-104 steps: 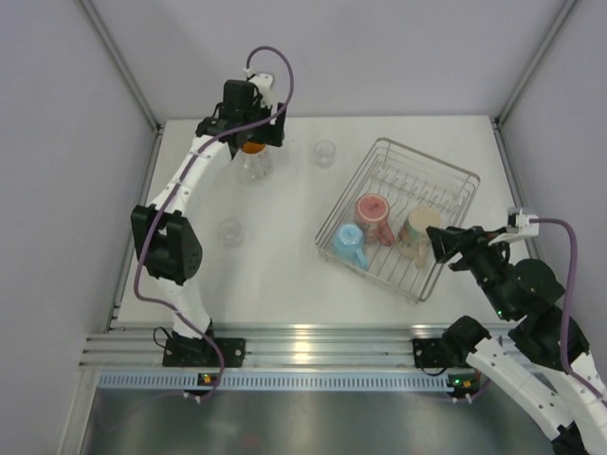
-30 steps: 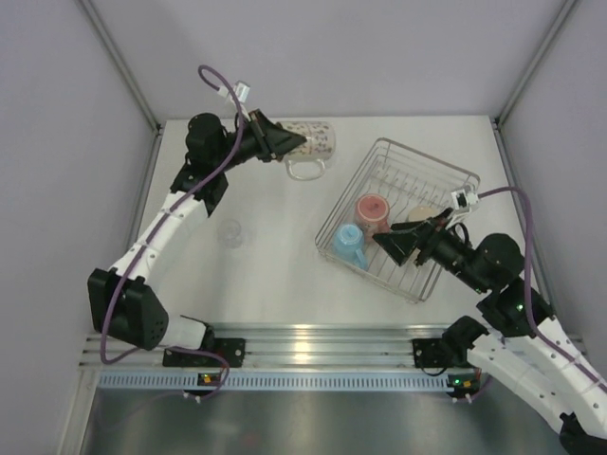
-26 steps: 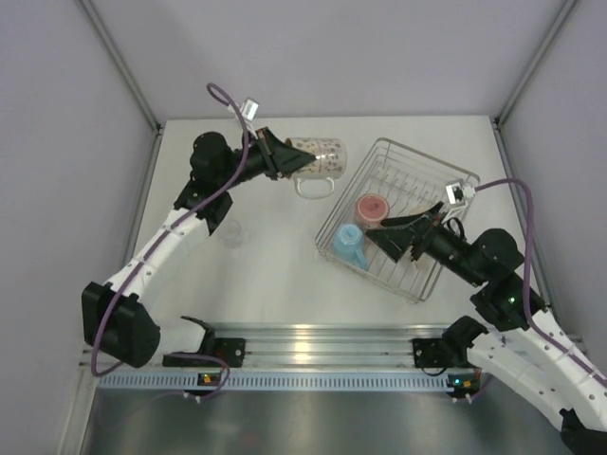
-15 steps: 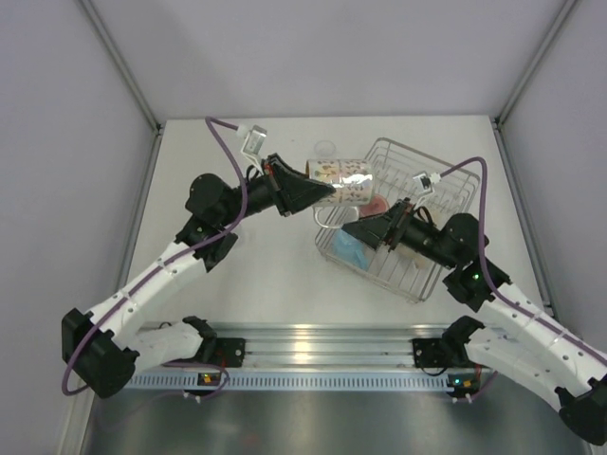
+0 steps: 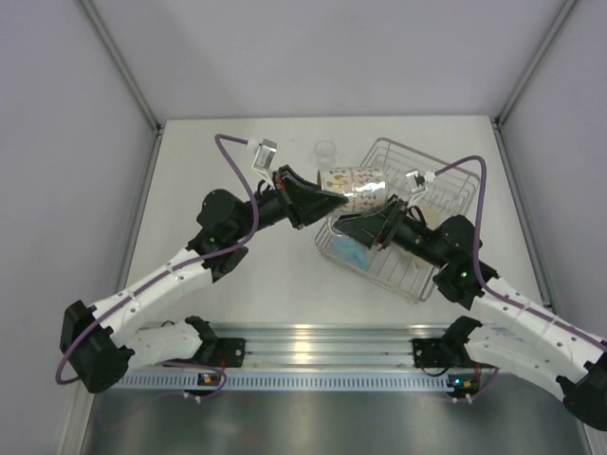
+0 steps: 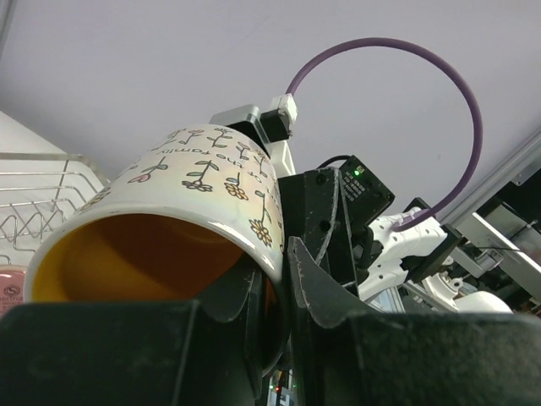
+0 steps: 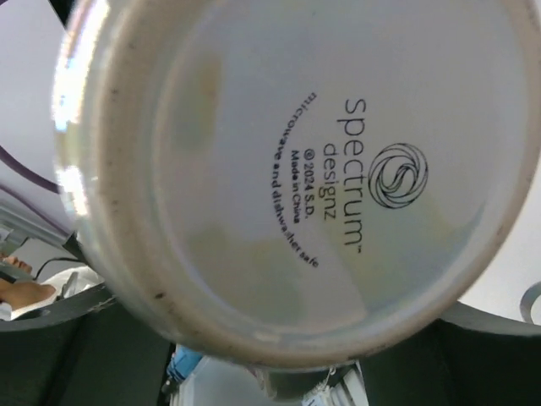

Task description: Load the cups into the dish rack

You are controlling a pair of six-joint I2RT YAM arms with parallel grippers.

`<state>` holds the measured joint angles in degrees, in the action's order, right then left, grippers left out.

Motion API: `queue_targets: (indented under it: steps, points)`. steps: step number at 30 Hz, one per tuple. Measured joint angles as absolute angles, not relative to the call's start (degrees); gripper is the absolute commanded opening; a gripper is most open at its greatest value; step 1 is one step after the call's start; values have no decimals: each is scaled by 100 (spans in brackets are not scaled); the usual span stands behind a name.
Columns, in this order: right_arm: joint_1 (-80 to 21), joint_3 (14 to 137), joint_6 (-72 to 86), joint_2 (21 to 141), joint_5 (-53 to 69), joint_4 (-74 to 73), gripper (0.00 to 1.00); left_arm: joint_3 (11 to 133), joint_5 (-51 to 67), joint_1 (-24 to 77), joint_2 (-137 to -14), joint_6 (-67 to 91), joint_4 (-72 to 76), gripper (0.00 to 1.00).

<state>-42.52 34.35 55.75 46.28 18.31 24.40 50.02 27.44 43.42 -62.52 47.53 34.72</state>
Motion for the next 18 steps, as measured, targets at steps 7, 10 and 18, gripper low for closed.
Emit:
queue_targets:
  steps: [7, 10, 18]
  points:
    - [-4449, 3409, 5704, 4772, 1769, 2692, 53, 5002, 2375, 4637, -6331, 4654, 3822, 0]
    - [-4453, 3395, 5728, 4759, 1730, 2808, 41, 5000, 2193, 4707, -6357, 4628, 3955, 0]
    - [-4499, 3044, 5815, 4412, 1702, 3114, 22, 4740, 1981, 4895, -6366, 4768, 4394, 0]
